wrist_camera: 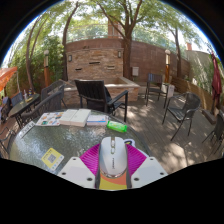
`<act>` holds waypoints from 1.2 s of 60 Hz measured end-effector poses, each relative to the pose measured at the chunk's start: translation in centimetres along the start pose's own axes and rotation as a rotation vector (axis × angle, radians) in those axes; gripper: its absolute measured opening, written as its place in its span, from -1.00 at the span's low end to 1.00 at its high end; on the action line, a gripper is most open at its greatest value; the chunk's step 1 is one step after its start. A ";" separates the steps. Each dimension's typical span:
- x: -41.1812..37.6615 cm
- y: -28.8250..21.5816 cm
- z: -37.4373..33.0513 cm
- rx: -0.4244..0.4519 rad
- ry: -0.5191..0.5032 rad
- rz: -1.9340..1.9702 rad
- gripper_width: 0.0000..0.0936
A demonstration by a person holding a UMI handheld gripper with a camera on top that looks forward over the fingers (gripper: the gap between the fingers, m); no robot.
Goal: Arrange mouse
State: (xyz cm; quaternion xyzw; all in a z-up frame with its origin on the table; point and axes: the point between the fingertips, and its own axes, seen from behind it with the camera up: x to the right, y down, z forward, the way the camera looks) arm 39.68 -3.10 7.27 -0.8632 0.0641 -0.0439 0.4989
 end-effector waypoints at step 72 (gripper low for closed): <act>0.4 3.1 -28.7 -0.024 0.068 -0.086 0.82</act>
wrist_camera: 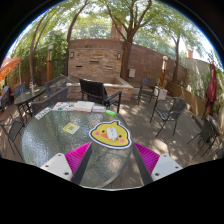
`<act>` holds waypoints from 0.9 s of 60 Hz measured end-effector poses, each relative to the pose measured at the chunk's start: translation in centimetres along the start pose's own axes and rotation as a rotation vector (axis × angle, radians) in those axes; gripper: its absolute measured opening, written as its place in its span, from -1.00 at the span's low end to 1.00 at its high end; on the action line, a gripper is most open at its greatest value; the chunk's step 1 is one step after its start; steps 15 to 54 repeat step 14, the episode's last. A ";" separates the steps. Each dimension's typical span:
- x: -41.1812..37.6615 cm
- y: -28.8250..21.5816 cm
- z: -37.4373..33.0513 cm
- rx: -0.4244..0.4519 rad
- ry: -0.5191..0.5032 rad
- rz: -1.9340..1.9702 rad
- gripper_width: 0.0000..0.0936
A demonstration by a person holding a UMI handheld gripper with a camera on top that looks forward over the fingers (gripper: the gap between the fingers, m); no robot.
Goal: Arrange mouse
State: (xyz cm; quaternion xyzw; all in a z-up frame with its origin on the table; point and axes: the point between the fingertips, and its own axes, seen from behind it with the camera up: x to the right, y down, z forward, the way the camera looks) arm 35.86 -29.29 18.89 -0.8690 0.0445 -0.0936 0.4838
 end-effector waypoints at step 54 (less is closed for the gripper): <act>0.0 1.0 -1.1 -0.014 0.011 0.010 0.81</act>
